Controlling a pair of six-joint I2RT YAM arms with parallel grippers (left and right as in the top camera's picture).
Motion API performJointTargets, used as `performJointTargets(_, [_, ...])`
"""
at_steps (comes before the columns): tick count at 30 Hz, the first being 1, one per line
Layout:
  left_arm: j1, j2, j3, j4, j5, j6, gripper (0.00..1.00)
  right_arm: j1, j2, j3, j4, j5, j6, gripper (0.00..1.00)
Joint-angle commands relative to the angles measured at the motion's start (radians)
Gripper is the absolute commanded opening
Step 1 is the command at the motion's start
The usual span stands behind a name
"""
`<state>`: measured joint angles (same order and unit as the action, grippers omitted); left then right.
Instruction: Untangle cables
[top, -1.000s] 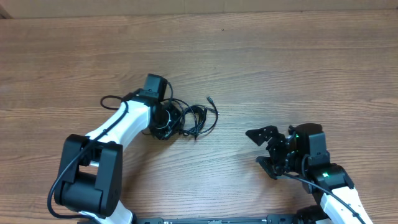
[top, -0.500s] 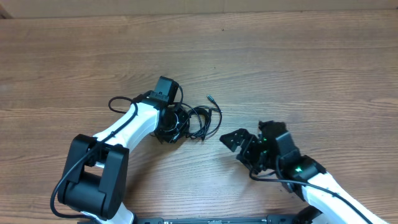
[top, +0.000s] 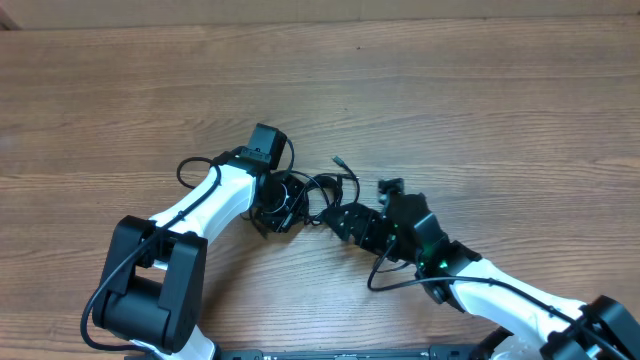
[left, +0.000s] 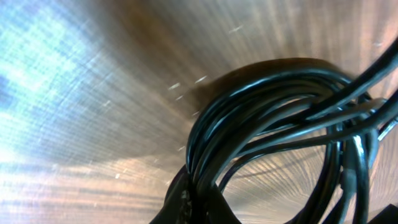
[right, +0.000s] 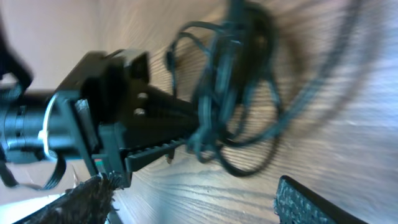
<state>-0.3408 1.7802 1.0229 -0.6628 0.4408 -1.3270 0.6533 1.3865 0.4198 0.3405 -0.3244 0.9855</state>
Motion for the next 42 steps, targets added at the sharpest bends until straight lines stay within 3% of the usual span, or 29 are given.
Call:
performJointTargets(1, [-0.008,-0.017,-0.006,-0.029,0.056,-0.164,0.05,0.029,0.031,0.000,0.025,0.019,-0.177,0.80])
performJointTargets(14, [-0.008,-0.017,-0.006,-0.036,0.189,-0.355,0.07,0.033,0.047,0.000,0.025,0.127,-0.212,0.68])
performJointTargets(22, [-0.008,-0.017,-0.006,-0.036,0.207,-0.357,0.08,0.033,0.047,0.000,0.039,0.179,-0.324,0.66])
performJointTargets(30, [-0.008,-0.017,-0.006,-0.036,0.208,-0.357,0.07,0.033,0.047,0.000,0.035,0.178,-0.561,0.51])
performJointTargets(42, [-0.006,-0.017,-0.006,-0.036,0.260,-0.369,0.04,0.033,0.063,0.000,0.033,0.152,-0.568,0.50])
